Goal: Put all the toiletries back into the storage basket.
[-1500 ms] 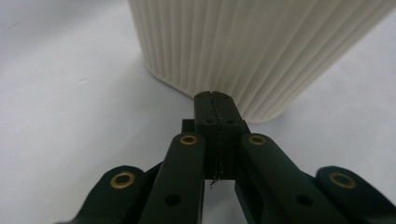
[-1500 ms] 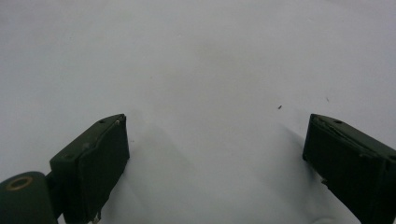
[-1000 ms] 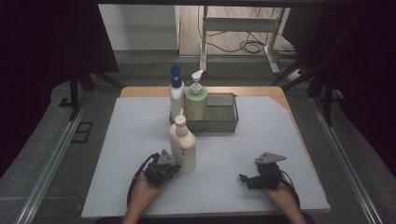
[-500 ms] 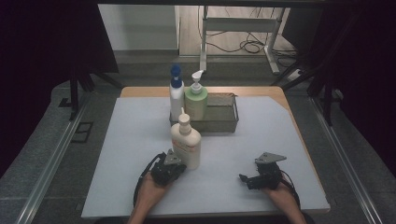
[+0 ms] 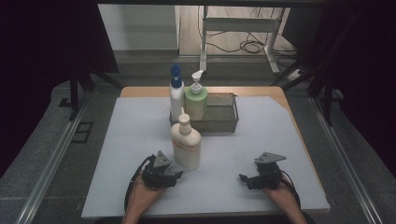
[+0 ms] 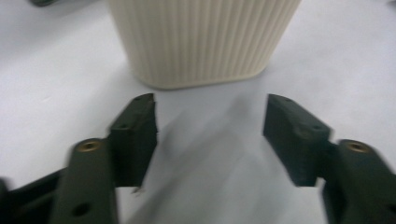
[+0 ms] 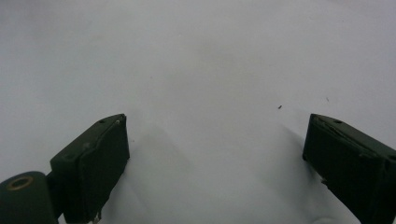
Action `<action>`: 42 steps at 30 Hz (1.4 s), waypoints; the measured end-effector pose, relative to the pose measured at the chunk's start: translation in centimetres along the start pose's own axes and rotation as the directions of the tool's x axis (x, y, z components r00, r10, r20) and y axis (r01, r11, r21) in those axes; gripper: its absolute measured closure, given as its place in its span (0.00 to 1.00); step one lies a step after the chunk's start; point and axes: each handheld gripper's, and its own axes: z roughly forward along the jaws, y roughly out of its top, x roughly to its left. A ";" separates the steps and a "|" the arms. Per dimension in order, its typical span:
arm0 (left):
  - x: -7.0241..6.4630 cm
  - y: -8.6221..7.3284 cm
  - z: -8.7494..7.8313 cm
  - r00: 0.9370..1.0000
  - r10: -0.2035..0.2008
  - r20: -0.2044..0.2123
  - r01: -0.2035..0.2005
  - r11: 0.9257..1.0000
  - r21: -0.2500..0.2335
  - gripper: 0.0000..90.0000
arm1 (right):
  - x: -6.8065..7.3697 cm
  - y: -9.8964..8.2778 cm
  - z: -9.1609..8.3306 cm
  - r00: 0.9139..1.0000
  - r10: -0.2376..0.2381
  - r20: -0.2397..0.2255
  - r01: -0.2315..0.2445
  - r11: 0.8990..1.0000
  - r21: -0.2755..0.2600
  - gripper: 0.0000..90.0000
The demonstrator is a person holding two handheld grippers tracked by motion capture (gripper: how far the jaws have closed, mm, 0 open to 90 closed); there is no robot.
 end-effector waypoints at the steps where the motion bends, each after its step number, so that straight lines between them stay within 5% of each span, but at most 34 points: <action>1: 0.0 -0.1 0.0 1.000 -0.003 -0.013 0.003 1.000 -0.001 0.31 | 0.0 0.0 0.0 1.000 0.001 0.000 -0.001 1.000 0.001 0.08; 6: 0.0 -0.2 -0.2 0.998 0.002 -0.061 -0.001 1.000 0.002 0.15 | -0.1 0.0 -0.1 1.000 0.003 -0.006 -0.003 1.000 -0.008 0.08; 13: 0.3 -0.9 0.7 0.997 -0.026 -0.072 0.029 0.999 0.046 0.14 | 0.1 0.2 -0.5 1.000 -0.006 -0.013 0.006 1.000 -0.024 0.07; 42: 0.4 -1.0 0.8 0.997 -0.024 -0.069 0.027 0.999 0.034 0.14 | 1.9 3.6 -0.9 0.986 -0.108 -0.130 0.095 0.990 -0.101 0.00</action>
